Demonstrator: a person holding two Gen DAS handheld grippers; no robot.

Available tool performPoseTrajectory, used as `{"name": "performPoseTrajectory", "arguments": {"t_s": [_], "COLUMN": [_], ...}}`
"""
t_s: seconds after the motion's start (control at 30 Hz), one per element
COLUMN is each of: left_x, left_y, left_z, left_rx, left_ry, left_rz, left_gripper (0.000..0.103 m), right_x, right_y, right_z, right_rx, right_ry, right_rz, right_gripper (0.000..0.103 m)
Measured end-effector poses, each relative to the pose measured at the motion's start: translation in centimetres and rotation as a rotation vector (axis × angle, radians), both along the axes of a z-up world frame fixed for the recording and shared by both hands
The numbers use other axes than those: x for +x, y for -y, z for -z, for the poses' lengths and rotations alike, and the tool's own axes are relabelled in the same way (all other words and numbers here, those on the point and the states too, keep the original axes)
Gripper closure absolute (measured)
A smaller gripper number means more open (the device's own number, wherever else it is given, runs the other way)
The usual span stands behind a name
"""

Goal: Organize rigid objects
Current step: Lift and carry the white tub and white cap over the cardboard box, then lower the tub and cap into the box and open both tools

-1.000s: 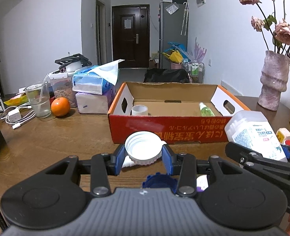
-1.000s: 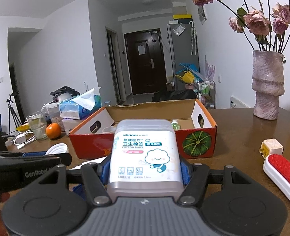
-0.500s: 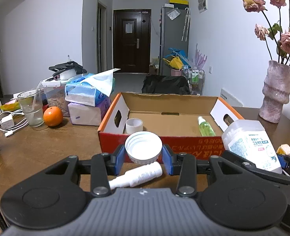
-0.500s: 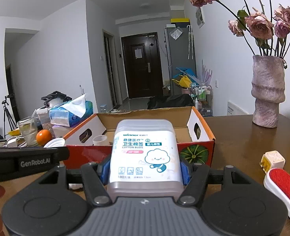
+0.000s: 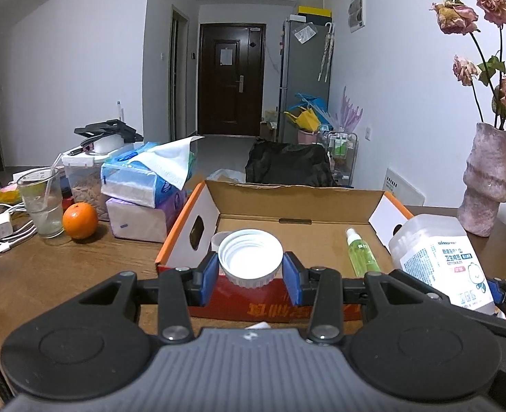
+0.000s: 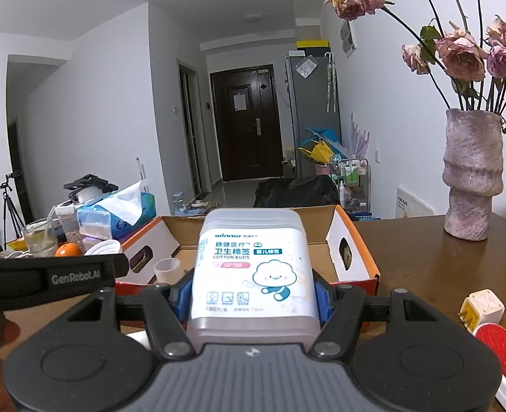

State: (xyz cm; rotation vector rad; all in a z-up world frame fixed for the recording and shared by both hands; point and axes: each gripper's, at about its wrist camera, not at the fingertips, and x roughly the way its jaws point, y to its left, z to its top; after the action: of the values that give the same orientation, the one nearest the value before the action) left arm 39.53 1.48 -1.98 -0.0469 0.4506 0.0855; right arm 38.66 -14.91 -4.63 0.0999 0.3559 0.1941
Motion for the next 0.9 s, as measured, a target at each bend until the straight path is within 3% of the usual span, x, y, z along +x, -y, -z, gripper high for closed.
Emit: {"name": "performPoseTrajectory", "arguments": {"t_s": [0.9], "left_x": [5.7], "left_y": [0.0], "left_z": [0.7], "left_rx": [0.053], "left_ry": [0.025], "left_rz": [-0.013], "left_gripper": [0.061], "right_x": [7.3], "right_y": [0.2], "right_z": [-1.2], "right_rx": [-0.051], "right_ry": [-0.079], "right_rz": [0.054], "right_gripper": [0.039]}}
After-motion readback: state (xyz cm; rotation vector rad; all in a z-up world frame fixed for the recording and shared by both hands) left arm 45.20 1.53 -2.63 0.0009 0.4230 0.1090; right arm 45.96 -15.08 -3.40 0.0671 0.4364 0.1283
